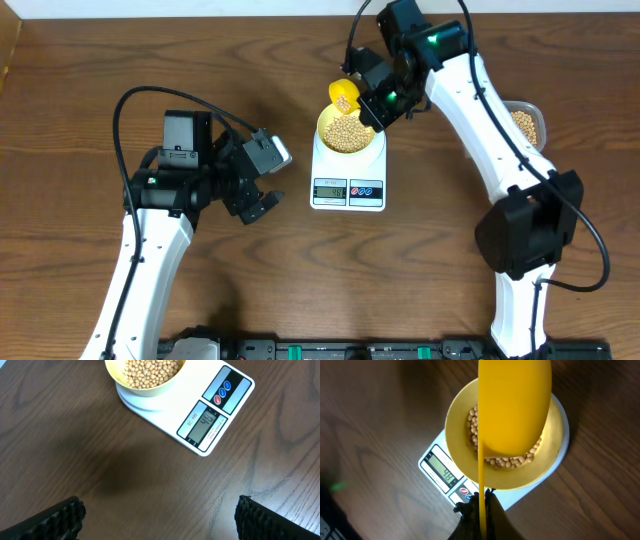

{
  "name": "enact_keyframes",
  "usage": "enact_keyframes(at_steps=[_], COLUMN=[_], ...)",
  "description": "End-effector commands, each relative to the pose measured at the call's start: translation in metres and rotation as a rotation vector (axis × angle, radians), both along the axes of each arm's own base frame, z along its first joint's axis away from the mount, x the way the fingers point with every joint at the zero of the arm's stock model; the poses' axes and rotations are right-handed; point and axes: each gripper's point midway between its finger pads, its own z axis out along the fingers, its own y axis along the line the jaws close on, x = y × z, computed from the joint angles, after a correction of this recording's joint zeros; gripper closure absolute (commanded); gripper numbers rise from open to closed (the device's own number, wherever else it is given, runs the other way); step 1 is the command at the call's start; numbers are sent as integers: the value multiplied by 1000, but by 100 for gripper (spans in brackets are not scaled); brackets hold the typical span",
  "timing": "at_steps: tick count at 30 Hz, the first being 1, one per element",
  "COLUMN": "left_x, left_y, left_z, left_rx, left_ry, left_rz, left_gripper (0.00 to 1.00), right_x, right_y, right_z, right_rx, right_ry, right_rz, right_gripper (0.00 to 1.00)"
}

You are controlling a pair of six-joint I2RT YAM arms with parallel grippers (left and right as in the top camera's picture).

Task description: Scoop item into bowl and weigh 50g on scale

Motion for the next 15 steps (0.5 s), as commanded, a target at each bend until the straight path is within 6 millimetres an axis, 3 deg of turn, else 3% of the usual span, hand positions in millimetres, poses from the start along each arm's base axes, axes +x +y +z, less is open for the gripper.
enact_keyframes(at_steps=[1, 15], left_x=[-1, -1], left_y=[2, 2], left_z=[-6, -6], left_rx=[10, 11], left_ry=[13, 12], left_rz=[0, 0], left_gripper=[2, 2], right_x=[5, 9], right_y=[2, -6], right_z=[11, 10], right_rx=[68, 50], right_ry=[0, -20], right_rz=[-4, 8], right_gripper=[99, 99])
